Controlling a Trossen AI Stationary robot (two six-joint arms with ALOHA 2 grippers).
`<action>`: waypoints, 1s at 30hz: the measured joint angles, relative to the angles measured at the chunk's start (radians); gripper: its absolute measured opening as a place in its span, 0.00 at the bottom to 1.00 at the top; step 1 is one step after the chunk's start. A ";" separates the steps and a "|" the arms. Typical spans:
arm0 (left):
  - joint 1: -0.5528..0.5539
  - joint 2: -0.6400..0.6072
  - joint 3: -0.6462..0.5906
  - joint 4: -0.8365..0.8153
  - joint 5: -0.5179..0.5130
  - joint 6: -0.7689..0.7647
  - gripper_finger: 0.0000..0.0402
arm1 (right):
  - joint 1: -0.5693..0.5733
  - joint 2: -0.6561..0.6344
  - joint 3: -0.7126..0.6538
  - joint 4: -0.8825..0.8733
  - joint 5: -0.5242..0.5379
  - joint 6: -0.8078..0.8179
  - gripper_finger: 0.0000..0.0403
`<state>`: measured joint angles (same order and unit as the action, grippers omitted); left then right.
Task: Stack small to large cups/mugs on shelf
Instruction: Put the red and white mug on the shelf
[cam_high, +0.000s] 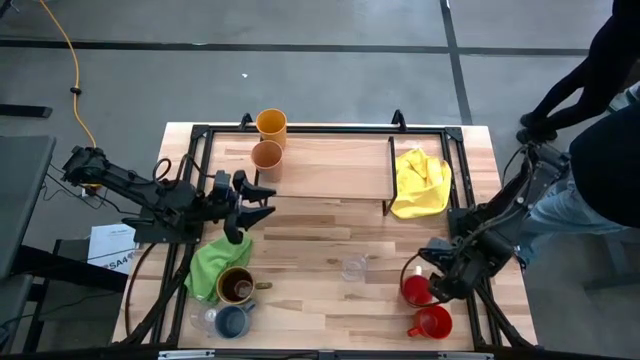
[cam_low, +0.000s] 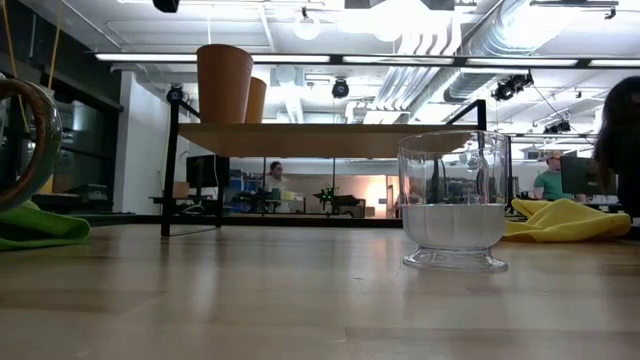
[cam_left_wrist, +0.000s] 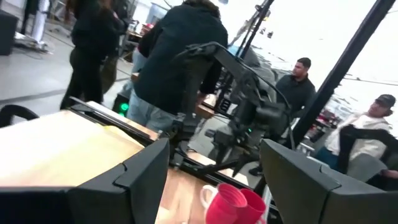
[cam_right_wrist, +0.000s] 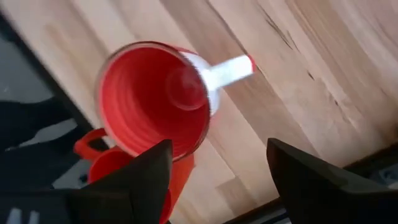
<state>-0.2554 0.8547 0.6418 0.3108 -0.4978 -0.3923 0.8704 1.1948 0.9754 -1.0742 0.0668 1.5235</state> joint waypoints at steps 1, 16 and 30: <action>0.000 0.000 0.000 0.000 -0.003 0.002 0.60 | 0.000 0.014 -0.006 0.003 -0.003 0.017 0.63; 0.000 0.000 0.000 0.000 -0.012 -0.005 0.60 | -0.054 0.206 -0.009 0.035 -0.049 0.056 0.63; 0.000 0.000 0.000 0.000 -0.012 -0.005 0.60 | -0.058 0.267 -0.008 0.035 -0.048 0.074 0.18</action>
<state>-0.2554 0.8547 0.6418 0.3106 -0.5098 -0.3977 0.8119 1.4616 0.9676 -1.0393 0.0187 1.5970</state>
